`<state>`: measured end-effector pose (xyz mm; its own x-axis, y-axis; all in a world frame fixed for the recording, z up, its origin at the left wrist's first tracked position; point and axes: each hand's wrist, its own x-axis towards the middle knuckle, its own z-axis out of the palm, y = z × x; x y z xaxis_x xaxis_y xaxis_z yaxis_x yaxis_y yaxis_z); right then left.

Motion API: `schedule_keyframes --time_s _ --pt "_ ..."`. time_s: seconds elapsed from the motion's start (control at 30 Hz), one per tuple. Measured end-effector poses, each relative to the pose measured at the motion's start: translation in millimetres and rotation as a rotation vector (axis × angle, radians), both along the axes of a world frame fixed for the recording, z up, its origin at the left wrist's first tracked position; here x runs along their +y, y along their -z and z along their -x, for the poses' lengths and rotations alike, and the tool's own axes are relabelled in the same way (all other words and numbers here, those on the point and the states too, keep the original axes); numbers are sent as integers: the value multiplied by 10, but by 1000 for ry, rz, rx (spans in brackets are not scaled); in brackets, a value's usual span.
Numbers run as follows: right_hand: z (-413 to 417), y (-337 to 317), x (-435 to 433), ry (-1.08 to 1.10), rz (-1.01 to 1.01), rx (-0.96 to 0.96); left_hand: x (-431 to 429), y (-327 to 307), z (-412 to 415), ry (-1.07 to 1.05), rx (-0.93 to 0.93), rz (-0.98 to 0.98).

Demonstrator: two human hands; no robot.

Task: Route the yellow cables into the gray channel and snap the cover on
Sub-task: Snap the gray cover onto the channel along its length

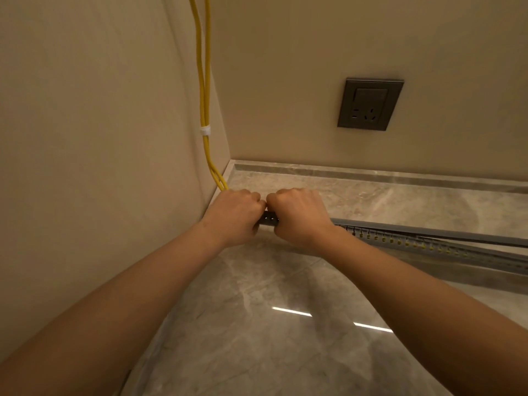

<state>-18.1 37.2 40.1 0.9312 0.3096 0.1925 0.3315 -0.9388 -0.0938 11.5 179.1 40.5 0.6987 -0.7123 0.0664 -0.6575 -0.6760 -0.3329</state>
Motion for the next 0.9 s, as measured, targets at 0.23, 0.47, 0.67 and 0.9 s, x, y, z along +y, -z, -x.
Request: schedule_keyframes --time_s 0.23,0.47,0.67,0.9 --pt "140 159 -24 -61 78 -67 -12 179 44 7 -20 -84" --pt "182 187 -59 -30 217 -20 23 89 102 123 -125 -175" --pt "181 223 -86 -97 234 -45 67 120 104 99 -141 -127" --pt "277 220 -508 -110 145 27 126 154 100 101 -170 -58"
